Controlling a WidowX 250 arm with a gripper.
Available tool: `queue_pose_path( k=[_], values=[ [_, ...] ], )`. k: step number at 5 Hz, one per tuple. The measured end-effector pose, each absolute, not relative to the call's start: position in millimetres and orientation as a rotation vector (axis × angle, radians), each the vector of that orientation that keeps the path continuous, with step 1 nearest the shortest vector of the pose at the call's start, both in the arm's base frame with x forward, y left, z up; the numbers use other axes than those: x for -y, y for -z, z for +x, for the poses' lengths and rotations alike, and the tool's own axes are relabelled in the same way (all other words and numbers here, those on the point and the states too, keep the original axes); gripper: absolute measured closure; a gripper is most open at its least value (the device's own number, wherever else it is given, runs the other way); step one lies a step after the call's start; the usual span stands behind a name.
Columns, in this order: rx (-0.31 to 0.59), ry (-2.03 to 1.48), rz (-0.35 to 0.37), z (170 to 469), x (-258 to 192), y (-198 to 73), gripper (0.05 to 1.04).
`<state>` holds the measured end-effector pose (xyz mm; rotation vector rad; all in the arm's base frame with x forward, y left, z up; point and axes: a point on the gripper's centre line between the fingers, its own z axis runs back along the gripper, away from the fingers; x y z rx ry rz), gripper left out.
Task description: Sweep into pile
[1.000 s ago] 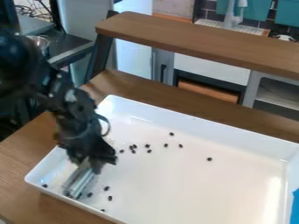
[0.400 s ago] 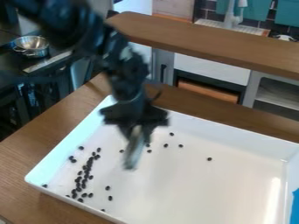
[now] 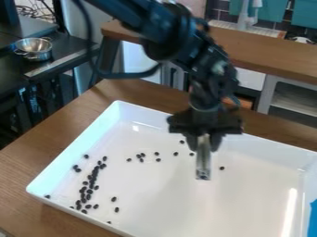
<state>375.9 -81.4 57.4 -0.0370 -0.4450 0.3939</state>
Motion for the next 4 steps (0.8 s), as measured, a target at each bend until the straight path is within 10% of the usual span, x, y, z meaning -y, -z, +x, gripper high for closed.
queue_pose_path(
  k=[4],
  values=[
    [0.460,-0.407,0.064,402,107,-3,0.710]
  ],
)
